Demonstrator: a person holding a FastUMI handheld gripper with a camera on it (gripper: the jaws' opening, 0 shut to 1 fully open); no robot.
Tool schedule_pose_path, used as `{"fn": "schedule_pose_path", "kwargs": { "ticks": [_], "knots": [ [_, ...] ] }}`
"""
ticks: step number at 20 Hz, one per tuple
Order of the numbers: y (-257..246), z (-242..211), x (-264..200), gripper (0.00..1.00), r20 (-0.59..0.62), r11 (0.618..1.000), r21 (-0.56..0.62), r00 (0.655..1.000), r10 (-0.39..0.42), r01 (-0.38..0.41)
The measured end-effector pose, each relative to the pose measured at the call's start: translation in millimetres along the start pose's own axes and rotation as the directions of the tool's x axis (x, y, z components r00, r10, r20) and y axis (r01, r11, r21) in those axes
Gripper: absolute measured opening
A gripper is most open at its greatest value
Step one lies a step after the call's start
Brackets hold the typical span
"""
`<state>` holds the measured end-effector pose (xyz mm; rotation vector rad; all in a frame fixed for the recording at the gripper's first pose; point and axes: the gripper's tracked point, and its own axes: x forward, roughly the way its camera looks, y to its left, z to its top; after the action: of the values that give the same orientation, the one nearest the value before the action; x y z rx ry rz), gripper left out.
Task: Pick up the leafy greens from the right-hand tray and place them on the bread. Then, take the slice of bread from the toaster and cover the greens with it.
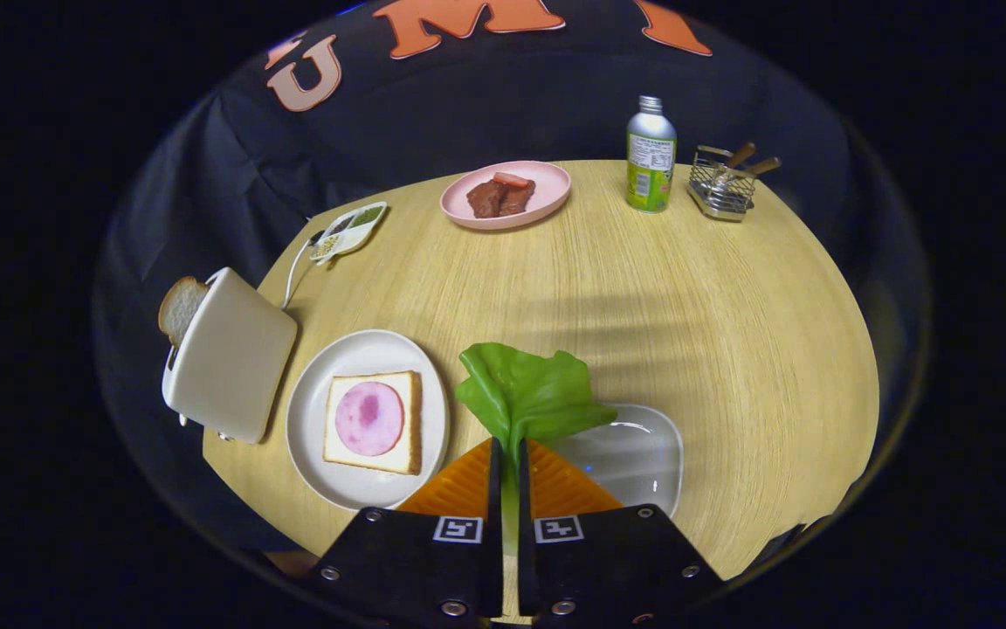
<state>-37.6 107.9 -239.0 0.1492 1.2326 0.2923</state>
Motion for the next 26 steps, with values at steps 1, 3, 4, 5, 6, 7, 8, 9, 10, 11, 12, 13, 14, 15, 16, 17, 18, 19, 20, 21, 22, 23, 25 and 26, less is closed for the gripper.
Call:
{"fn": "schedule_pose_path", "kwargs": {
  "ticks": [1, 3, 4, 5, 6, 7, 8, 9, 10, 11, 12, 13, 14, 15, 16, 17, 18, 19, 20, 21, 22, 23, 25, 26],
  "knots": [
    [9.0, 2.6, 0.3, 0.07, 0.004, 1.000, -0.016, 1.000, 0.012, -0.012],
    [26.0, 5.0, 3.5, 0.07, 0.004, 0.998, -0.050, 0.999, 0.038, -0.038],
    [34.2, 4.4, 4.2, 0.07, -0.001, 0.997, -0.061, 0.998, 0.055, -0.055],
    [43.2, 5.2, 7.7, 0.07, -0.006, 0.995, -0.071, 0.998, 0.067, -0.067],
    [50.5, 5.4, 11.8, 0.07, -0.010, 0.994, -0.078, 0.997, 0.079, -0.080],
    [57.2, 5.4, 15.5, 0.07, -0.016, 0.992, -0.082, 0.996, 0.091, -0.092],
    [64.4, 6.1, 18.2, 0.07, -0.019, 0.991, -0.076, 0.994, 0.106, -0.108],
    [72.9, 7.7, 21.8, 0.07, -0.021, 0.990, -0.069, 0.992, 0.125, -0.126],
    [79.5, 7.8, 25.5, 0.08, -0.024, 0.988, -0.072, 0.990, 0.138, -0.139],
    [83.8, 9.9, 29.5, 0.07, -0.022, 0.986, -0.079, 0.990, 0.143, -0.144],
    [87.1, 10.3, 33.9, 0.07, -0.025, 0.986, -0.086, 0.989, 0.143, -0.144],
    [92.7, 9.5, 37.9, 0.07, -0.033, 0.985, -0.086, 0.988, 0.150, -0.152],
    [97.9, 7.0, 40.8, 0.07, -0.046, 0.983, -0.084, 0.986, 0.160, -0.164],
    [104.1, 5.7, 45.8, 0.07, -0.056, 0.981, -0.080, 0.984, 0.170, -0.175],
    [106.4, 3.2, 51.5, 0.07, -0.068, 0.981, -0.084, 0.983, 0.169, -0.175],
    [105.3, 2.3, 58.0, 0.07, -0.072, 0.984, -0.087, 0.986, 0.149, -0.155],
    [106.2, 2.2, 63.5, 0.09, -0.075, 0.985, -0.095, 0.987, 0.140, -0.147],
    [109.5, 2.9, 66.7, 0.12, -0.078, 0.984, -0.092, 0.986, 0.144, -0.151],
    [113.9, 3.5, 66.2, 0.13, -0.075, 0.983, -0.090, 0.985, 0.154, -0.161],
    [116.9, 5.5, 66.3, 0.17, -0.069, 0.982, -0.094, 0.985, 0.158, -0.164],
    [118.4, 5.0, 65.9, 0.19, -0.072, 0.981, -0.098, 0.984, 0.162, -0.168],
    [118.9, 3.6, 65.5, 0.26, -0.086, 0.980, -0.099, 0.983, 0.163, -0.171],
    [112.8, 0.5, 65.9, 0.41, -0.098, 0.984, -0.108, 0.986, 0.134, -0.145],
    [109.9, 0.8, 67.1, 0.46, -0.093, 0.984, -0.122, 0.989, 0.118, -0.129]
  ]
}}
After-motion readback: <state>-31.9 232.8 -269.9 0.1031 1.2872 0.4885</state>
